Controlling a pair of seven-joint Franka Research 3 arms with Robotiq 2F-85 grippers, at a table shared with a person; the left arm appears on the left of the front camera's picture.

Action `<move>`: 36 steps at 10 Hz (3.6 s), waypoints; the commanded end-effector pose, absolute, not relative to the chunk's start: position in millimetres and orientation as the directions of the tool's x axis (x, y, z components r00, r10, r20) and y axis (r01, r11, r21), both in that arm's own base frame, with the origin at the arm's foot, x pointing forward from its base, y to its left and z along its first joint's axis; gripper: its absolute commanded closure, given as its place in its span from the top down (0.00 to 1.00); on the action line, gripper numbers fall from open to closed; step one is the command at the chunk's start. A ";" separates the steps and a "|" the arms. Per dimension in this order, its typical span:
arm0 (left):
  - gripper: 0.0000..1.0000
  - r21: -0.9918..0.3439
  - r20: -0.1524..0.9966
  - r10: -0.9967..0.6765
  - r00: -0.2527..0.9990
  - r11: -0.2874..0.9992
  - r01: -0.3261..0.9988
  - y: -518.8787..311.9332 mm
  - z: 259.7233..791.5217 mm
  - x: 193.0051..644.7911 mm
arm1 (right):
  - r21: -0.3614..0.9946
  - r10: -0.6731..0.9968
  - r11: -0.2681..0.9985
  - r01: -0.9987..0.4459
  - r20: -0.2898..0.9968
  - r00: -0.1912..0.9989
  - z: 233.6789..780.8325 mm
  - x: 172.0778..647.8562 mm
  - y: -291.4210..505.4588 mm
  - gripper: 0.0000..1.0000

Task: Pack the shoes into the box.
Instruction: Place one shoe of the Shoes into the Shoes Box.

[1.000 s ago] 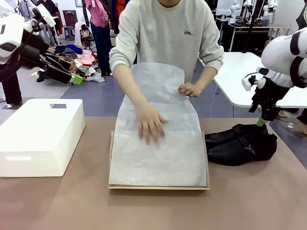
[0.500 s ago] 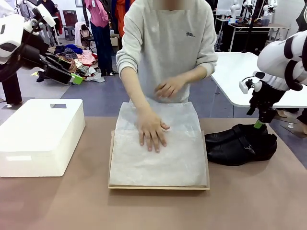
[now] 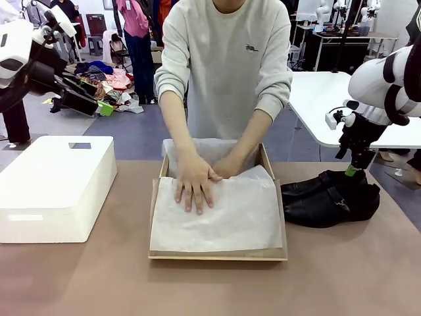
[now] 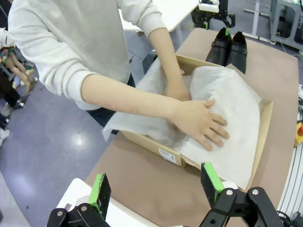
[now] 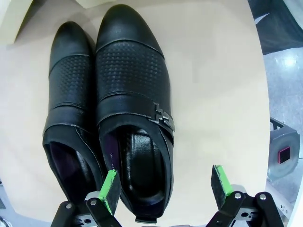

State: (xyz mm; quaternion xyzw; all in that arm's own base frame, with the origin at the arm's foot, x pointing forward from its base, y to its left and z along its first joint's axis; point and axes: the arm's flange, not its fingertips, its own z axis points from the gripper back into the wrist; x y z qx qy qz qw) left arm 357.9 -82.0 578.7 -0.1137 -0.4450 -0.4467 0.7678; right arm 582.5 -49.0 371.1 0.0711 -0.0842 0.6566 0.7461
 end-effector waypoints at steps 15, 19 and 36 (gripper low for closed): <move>1.00 0.218 0.789 -0.580 0.203 0.573 0.790 -81.6 578.7 358.1 | 0.028 0.976 0.108 -0.994 0.185 0.112 354.8 620.0 -58.2 1.00; 1.00 0.218 0.789 -0.580 0.203 0.573 0.790 -81.6 578.7 358.1 | 0.074 0.975 0.112 -0.991 0.185 0.124 336.8 617.4 -56.7 1.00; 1.00 0.218 0.789 -0.580 0.203 0.573 0.790 -81.6 578.7 358.1 | 0.140 0.968 0.156 -0.978 0.177 0.180 343.3 613.8 -54.0 0.00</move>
